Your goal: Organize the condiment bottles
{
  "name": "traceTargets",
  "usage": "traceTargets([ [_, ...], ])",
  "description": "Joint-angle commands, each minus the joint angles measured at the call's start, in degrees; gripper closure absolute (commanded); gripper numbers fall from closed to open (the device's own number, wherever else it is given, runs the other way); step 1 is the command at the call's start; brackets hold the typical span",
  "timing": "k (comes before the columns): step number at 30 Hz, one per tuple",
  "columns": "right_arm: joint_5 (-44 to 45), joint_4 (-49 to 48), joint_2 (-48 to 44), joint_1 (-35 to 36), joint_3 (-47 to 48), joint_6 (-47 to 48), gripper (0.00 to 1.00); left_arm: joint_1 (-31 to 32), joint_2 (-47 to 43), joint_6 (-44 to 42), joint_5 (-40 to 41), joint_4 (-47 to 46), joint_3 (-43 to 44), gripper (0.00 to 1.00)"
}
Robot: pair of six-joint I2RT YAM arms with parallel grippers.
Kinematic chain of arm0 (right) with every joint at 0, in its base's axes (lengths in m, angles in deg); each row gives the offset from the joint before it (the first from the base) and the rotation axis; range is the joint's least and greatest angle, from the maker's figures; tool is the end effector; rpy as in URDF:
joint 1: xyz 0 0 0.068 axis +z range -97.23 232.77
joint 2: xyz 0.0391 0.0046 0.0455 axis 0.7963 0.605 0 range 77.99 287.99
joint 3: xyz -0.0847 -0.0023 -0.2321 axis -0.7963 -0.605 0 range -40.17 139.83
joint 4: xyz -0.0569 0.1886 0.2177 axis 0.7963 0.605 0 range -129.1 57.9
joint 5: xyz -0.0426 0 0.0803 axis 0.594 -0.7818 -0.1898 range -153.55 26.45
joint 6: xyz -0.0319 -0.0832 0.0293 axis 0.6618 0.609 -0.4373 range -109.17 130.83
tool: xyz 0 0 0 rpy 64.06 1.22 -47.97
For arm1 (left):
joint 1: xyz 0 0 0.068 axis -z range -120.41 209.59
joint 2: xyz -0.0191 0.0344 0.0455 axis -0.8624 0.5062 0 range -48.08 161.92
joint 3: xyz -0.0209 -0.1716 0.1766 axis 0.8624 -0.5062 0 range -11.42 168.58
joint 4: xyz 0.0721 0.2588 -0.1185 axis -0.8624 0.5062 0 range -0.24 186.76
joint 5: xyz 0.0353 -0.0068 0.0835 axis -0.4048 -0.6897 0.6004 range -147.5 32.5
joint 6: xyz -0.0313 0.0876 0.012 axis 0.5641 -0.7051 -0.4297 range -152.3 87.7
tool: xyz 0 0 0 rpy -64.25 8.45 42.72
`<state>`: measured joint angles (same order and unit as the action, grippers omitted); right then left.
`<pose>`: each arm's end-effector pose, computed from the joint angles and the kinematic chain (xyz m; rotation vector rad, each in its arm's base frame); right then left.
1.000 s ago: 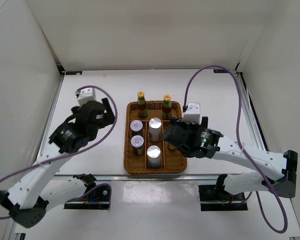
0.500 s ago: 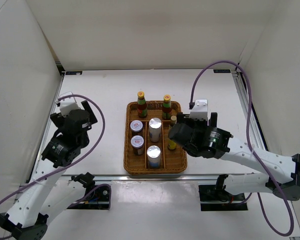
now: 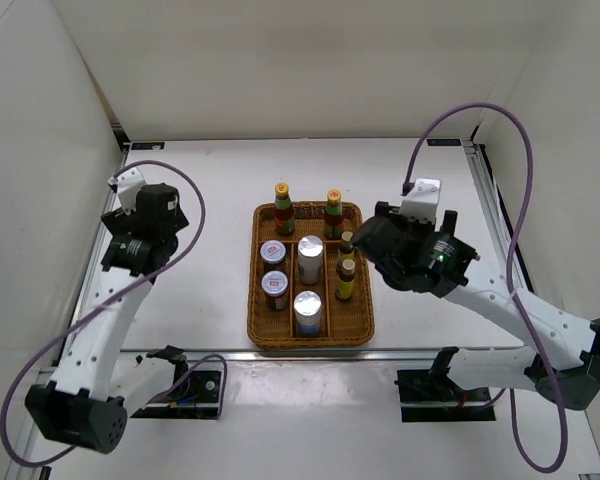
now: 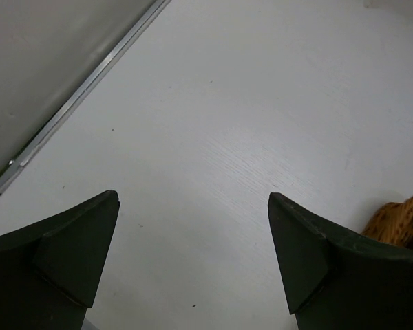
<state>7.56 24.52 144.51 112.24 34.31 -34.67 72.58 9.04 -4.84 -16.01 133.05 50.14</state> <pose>0.1963 0.1752 0.3456 0.1768 1.8469 -0.3446 0.2773 -0.0065 0.3081 -0.6267 1.9863 0.3893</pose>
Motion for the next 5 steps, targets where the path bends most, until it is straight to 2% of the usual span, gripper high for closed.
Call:
traceTargets([
  [1,-1.0,2.6,1.7,-3.5,2.3,-2.1,0.01,-3.5,2.5,4.5,-3.8,1.1,1.1,0.0],
  [2,-1.0,3.4,1.7,-4.0,2.3,-2.1,0.01,-3.5,3.1,4.5,-3.1,-1.3,1.1,0.0],
  [5,-1.5,6.3,3.0,-5.3,3.3,-5.2,0.01,-3.5,3.8,-3.0,-3.8,-8.2,-2.3,0.0],
])
